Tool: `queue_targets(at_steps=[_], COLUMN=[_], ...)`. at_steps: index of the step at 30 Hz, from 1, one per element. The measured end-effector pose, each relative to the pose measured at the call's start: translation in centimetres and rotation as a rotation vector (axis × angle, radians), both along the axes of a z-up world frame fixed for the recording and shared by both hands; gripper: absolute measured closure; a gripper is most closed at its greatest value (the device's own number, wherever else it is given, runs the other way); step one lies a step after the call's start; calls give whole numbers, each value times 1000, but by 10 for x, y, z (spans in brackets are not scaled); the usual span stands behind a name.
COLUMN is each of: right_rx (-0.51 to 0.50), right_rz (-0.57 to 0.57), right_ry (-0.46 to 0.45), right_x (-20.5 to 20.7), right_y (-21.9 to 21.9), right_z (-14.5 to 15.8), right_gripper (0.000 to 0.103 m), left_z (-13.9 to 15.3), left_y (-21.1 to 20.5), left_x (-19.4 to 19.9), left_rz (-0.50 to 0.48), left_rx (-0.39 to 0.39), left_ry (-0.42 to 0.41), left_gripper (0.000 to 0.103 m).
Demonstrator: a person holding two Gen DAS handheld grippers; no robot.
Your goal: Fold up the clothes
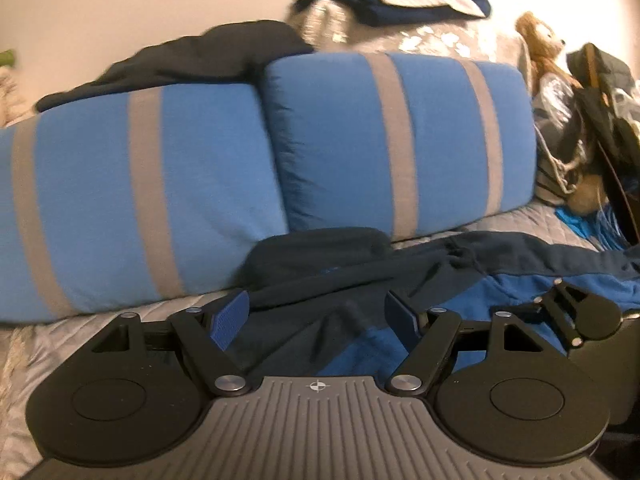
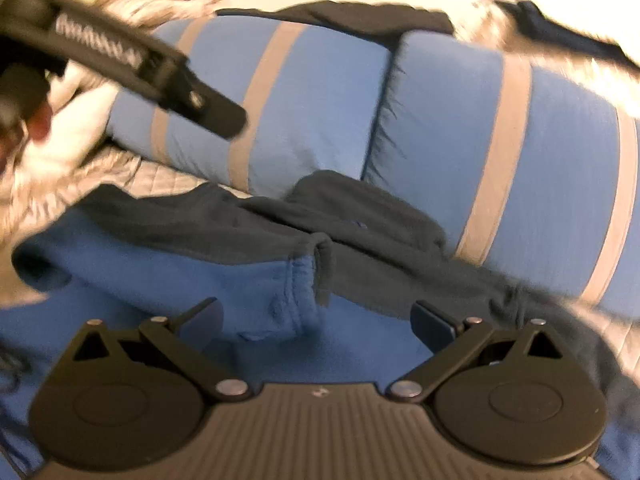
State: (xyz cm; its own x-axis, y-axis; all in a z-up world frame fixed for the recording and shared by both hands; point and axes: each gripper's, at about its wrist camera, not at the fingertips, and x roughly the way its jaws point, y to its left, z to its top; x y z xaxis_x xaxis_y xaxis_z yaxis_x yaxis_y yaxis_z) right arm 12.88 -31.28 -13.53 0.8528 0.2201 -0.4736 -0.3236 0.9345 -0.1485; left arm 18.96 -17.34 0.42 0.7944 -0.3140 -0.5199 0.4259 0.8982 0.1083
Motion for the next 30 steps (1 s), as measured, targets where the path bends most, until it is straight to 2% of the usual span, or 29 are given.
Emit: queue_targets(at_steps=[6, 10, 16, 23, 30], right_rx=[-195, -335, -623, -900, -1088], right_rz=[99, 192, 383, 513, 584], right_ry=[-77, -104, -158, -252, -332], right_x=[-9, -14, -23, -17, -7], right_y=[21, 33, 49, 59, 63], right_z=[-5, -11, -32, -56, -85], right_gripper=[0, 2, 10, 20, 26], left_z=[3, -3, -23, -45, -61], left_y=[54, 83, 119, 149, 166], left_x=[-18, -29, -39, -50, -55], left_rz=[81, 136, 175, 220, 230], left_rx=[-30, 5, 17, 13, -8], left_ry=[-23, -34, 12, 65, 100], left_gripper=[28, 28, 28, 28, 28])
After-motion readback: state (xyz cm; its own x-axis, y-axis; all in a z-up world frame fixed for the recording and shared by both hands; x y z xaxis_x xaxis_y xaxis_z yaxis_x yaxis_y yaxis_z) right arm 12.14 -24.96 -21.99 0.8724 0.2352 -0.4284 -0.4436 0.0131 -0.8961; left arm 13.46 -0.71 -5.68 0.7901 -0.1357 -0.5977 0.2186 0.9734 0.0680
